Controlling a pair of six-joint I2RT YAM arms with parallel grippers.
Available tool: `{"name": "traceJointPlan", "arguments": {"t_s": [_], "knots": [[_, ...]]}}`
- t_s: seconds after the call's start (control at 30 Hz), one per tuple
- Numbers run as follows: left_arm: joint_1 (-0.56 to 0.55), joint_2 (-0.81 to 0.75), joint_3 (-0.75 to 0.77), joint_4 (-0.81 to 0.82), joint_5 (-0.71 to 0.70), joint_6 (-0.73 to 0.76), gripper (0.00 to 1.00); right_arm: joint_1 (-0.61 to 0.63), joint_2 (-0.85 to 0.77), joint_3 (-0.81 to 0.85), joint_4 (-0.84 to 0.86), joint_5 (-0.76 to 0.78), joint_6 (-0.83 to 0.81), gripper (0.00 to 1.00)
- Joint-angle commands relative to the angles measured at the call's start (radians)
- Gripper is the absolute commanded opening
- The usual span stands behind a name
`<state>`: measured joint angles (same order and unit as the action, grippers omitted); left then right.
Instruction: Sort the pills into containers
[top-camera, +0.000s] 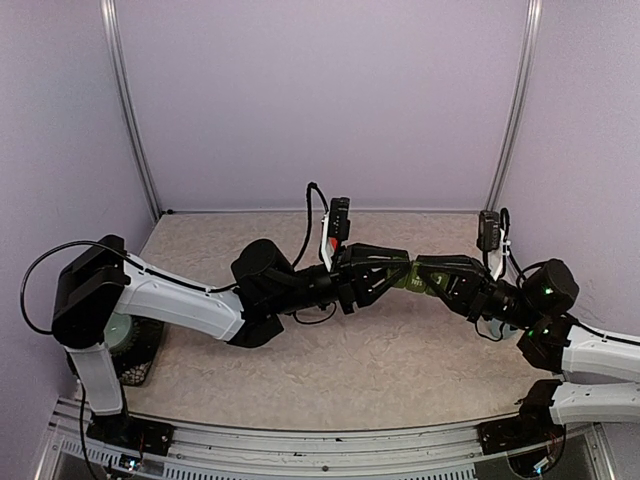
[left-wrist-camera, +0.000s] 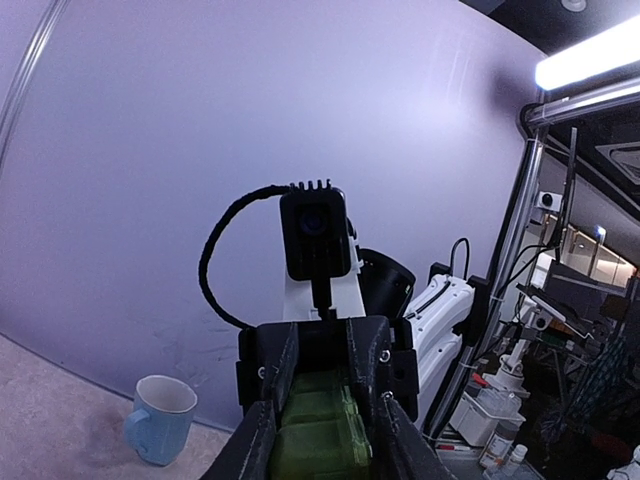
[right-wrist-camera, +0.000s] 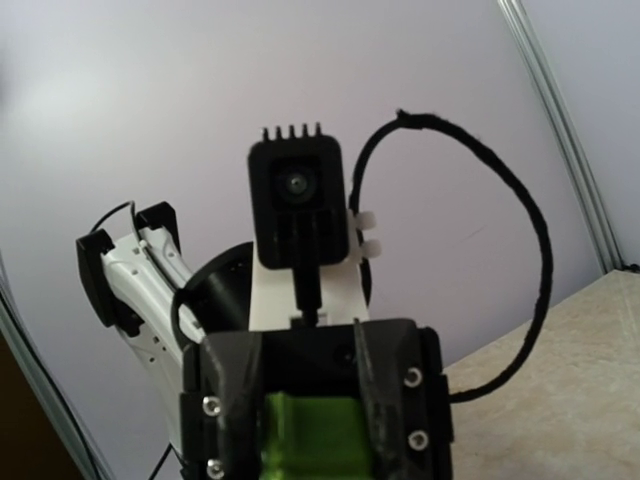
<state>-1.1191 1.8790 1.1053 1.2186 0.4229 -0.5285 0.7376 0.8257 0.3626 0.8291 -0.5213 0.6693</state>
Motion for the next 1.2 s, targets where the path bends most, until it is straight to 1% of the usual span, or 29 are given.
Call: {"name": "traceJointPlan", "arguments": {"t_s": [0.0,0.03,0.1,0.17,0.23,0.3,0.33,0.47,0.5,0.57,0.63,0.73,0.87,1.0,1.1,1.17], "knots": [[-0.007,0.011,0.019,0.012,0.030,-0.019,0.34,0.003,0.010,-0.021,0.075,0.028,0.037,0.13],[-0.007,0.012,0.022,0.009,0.029,-0.024,0.32,0.003,0.017,-0.019,0.079,0.027,0.039,0.14],[-0.005,0.011,0.025,0.002,0.026,-0.038,0.21,0.003,0.029,-0.011,0.069,0.020,0.033,0.16],[0.002,0.005,0.028,-0.005,0.029,-0.060,0.11,0.003,0.037,-0.009,0.048,0.017,0.021,0.21],[0.007,-0.006,0.026,-0.015,0.028,-0.076,0.09,0.002,0.034,-0.008,0.022,0.023,0.008,0.26],[0.011,-0.021,0.025,-0.037,0.028,-0.082,0.08,0.003,0.029,-0.005,-0.017,0.029,-0.010,0.36],[0.013,-0.031,0.027,-0.058,0.029,-0.082,0.08,0.003,0.024,0.001,-0.047,0.027,-0.023,0.43],[0.019,-0.096,0.031,-0.224,0.036,-0.043,0.08,0.002,-0.006,0.066,-0.286,0.036,-0.108,0.72],[0.019,-0.115,0.029,-0.265,0.036,-0.026,0.08,0.001,-0.014,0.087,-0.355,0.041,-0.132,0.77],[0.023,-0.151,0.024,-0.347,0.047,0.004,0.08,0.002,-0.030,0.130,-0.471,0.036,-0.179,0.84],[0.029,-0.179,0.028,-0.429,0.068,0.026,0.08,0.002,-0.037,0.168,-0.571,0.008,-0.242,0.85],[0.039,-0.210,0.044,-0.544,0.118,0.058,0.08,0.000,-0.028,0.223,-0.698,-0.056,-0.292,0.86],[0.049,-0.228,0.103,-0.746,0.193,0.131,0.08,0.000,-0.001,0.276,-0.822,-0.186,-0.339,0.86],[0.059,-0.223,0.155,-0.933,0.230,0.207,0.08,0.001,0.037,0.303,-0.872,-0.277,-0.344,0.85],[0.066,-0.203,0.183,-1.009,0.252,0.227,0.08,0.001,0.070,0.310,-0.869,-0.326,-0.340,0.83],[0.067,-0.187,0.196,-1.037,0.283,0.235,0.08,0.000,0.090,0.320,-0.877,-0.340,-0.340,0.79]]}}
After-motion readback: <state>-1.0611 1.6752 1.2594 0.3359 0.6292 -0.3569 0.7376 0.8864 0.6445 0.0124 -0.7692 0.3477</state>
